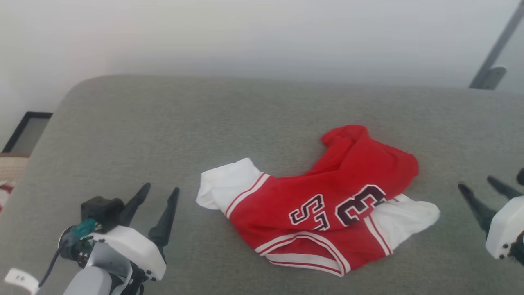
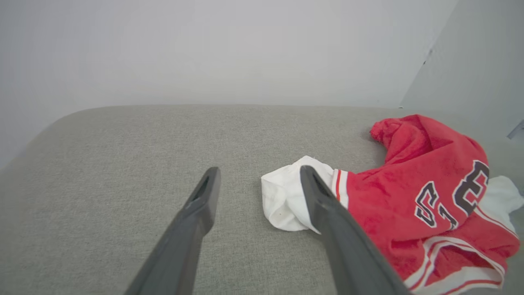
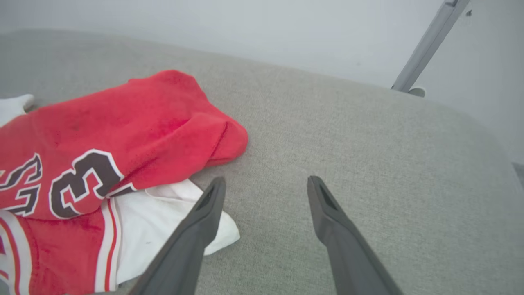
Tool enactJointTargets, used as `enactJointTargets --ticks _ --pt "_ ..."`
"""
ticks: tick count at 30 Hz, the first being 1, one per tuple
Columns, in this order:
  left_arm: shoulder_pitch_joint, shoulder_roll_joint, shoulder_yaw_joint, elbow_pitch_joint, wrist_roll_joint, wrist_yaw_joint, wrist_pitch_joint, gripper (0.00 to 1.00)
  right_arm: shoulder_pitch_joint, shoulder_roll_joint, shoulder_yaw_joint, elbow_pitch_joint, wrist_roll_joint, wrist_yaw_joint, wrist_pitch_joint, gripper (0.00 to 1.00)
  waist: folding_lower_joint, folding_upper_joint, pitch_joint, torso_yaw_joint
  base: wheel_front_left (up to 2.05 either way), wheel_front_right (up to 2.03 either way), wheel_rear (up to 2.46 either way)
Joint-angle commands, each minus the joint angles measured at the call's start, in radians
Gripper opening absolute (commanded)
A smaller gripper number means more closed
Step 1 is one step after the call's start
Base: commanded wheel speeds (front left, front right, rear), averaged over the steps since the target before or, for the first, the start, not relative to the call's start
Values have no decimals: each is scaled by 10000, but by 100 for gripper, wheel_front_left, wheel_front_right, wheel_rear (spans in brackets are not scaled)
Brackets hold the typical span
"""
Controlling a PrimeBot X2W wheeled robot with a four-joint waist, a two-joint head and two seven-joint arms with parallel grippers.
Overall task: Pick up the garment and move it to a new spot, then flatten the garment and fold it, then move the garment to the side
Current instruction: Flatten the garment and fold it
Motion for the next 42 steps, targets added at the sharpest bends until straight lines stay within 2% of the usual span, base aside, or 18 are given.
enactJointTargets --ticks 1,7,9,10,16,20,23,27,31,32,33,34,42 --pt "-175 156 -227 -48 -167 -16 346 100 118 159 -322 -110 -235 -15 -489 100 0 -1 32 -260 0 0 0" --pt "-575 572 -647 479 -336 15 1755 100 513 862 -1639 -591 -1104 -14 -1567 100 0 -1 229 -755 0 0 0" --pt "-769 556 -744 752 -433 27 2199 100 704 1134 -2072 -862 -1424 -14 -1779 100 0 -1 348 -911 0 0 0" --pt "-769 556 -744 752 -433 27 2199 100 704 1134 -2072 -862 -1424 -14 -1779 100 0 -1 348 -911 0 0 0" --pt "-1546 659 -1157 1488 -274 30 2930 100 1312 2077 -3196 -2009 -2327 -14 -2439 100 0 -1 816 -1388 0 0 0" --pt "-2019 752 -1418 2156 -150 24 3278 100 1576 2548 -3549 -2609 -2740 -14 -2741 100 0 -1 1170 -1701 0 0 0" --pt "-2393 848 -1567 2673 191 219 3375 100 1665 2768 -3683 -2851 -2881 -14 -2811 100 0 -1 1398 -1857 0 0 0" --pt "-2838 838 -1664 3505 372 407 3640 100 1741 2877 -3734 -3047 -2888 -14 -2666 100 0 -1 1630 -1978 0 0 0" --pt "-3092 694 -1713 4161 195 402 3974 100 1841 2830 -3672 -3177 -2744 -14 -2467 100 0 -1 1789 -2004 0 0 0" --pt "-3174 670 -1763 4299 192 377 4089 78 1891 2759 -3609 -3210 -2713 -14 -2373 100 0 -1 1814 -1994 0 0 0" --pt "-3226 622 -1803 4433 114 337 4224 30 1912 2717 -3547 -3241 -2643 -14 -2294 100 0 -1 1835 -1982 0 0 0" --pt "-3259 538 -1739 4604 -87 337 4394 0 1966 2664 -3473 -3278 -2554 -14 -2200 100 0 -1 1854 -1968 0 0 0" --pt "-3516 427 -2180 5062 -311 115 4976 0 2347 2075 -2745 -3892 -1465 -12 -940 100 0 -1 1972 -1792 0 0 0"
